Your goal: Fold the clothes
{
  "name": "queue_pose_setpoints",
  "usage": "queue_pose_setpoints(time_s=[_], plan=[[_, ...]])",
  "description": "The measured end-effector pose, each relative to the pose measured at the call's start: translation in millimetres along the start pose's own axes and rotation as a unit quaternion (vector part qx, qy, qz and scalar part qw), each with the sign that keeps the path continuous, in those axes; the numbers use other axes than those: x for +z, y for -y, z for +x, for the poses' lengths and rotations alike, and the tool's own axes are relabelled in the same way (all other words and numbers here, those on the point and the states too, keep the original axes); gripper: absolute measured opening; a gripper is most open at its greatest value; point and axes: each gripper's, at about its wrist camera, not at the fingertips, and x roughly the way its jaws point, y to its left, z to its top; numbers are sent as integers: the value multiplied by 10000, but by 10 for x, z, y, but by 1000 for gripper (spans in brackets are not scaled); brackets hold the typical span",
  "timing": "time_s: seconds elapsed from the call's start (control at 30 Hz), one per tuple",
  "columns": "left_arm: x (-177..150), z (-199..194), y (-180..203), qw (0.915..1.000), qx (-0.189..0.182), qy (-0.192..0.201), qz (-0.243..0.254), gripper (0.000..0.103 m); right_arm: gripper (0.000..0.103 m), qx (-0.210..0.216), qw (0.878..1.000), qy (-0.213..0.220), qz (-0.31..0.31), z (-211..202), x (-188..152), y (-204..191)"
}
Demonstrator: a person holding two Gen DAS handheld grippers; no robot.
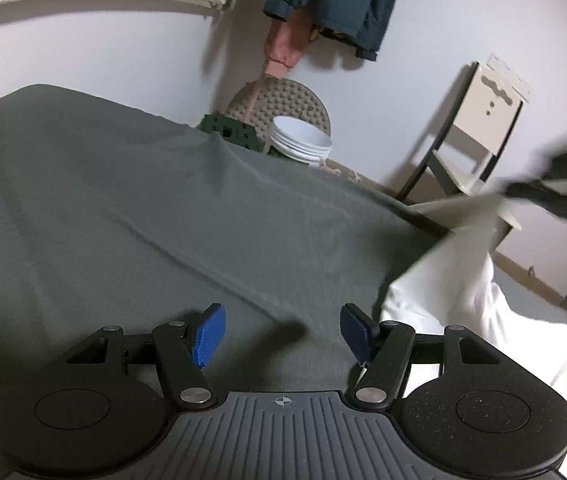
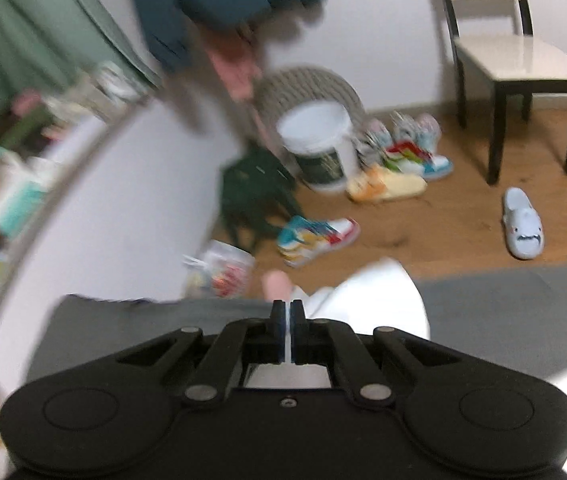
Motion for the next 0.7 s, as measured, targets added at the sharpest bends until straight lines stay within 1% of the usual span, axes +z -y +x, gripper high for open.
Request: queue_pose_setpoints(time_s=[0.1, 0.2, 0.23, 0.3, 0.33, 0.37, 0.4, 0.43, 0.47, 0.53, 0.57, 0.63, 0.7], plan=[[0, -30, 9, 10000, -51, 41, -62, 64, 3, 29, 9992, -26, 392, -576, -668, 252], [-15, -78, 38, 10000, -63, 72, 8, 64, 3, -344, 9956, -541, 690, -683, -1369, 460], [-19, -89, 47, 10000, -60, 69, 27, 64, 3, -628, 9954, -546, 482, -689, -1493, 444], [-39, -122, 61, 9999, -85, 70, 58, 64, 10, -1159, 9918, -533, 51, -706, -1718, 401], [-52, -145, 63, 9999, -71, 47, 68, 64, 13, -1210, 9916, -402, -236, -746, -1694, 314], [-60, -165, 64, 9999, -60, 39, 71, 64, 31, -1240, 9906, -252, -513, -787, -1657, 224], [-66, -183, 66, 9999, -56, 42, 73, 64, 53, -1158, 9905, -7, -738, -826, -1550, 116], [-71, -200, 68, 9999, -52, 45, 75, 64, 59, -1066, 9894, 229, -963, -855, -1437, 11], [-70, -211, 73, 9999, -57, 51, 70, 64, 61, -938, 9878, 389, -1182, -822, -1282, -74], [-66, -233, 76, 9999, -112, 74, 55, 64, 60, -804, 9835, 474, -1553, -631, -958, -211], [-68, -241, 85, 9998, -149, 87, 58, 64, 60, -827, 9813, 430, -1682, -467, -788, -228], [-77, -256, 110, 9996, -228, 113, 74, 64, 56, -1030, 9779, 118, -1817, 28, -413, -270], [-92, -254, 115, 9995, -248, 117, 144, 64, 49, -1257, 9737, -268, -1881, 557, -217, -453]])
